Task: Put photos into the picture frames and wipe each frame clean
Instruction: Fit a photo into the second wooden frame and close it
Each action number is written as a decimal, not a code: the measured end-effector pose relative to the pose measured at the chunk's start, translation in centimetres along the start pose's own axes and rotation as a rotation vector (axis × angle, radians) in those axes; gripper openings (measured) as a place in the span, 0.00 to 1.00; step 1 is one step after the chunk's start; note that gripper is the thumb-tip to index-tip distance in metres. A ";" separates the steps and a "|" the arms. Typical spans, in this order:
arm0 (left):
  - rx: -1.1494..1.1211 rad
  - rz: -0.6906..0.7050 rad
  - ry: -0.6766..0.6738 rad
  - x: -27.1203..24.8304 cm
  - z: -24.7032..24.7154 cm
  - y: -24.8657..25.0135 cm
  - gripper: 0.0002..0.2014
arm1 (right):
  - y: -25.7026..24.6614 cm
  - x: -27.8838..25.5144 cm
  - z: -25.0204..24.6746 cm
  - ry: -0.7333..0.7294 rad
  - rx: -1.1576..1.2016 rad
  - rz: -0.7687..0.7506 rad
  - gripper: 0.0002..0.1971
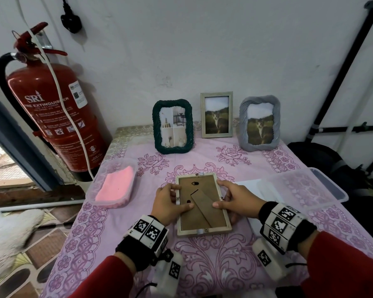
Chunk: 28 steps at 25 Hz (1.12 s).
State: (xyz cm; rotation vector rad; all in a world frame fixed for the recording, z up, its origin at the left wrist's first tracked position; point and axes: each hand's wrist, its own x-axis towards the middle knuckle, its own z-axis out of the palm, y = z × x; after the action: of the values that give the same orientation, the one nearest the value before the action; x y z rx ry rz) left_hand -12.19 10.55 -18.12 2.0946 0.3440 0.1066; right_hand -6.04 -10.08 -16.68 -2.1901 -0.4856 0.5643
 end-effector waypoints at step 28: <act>-0.216 -0.043 -0.358 2.4 -3.2 -0.7 0.11 | -0.2 2.2 -1.7 -0.014 0.146 0.171 0.30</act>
State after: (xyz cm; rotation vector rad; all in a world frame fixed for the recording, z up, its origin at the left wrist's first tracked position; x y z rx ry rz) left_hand -10.71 14.20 -17.25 1.8469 0.1522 -0.2449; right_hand -3.34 -9.89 -16.04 -2.1011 -0.2569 0.6855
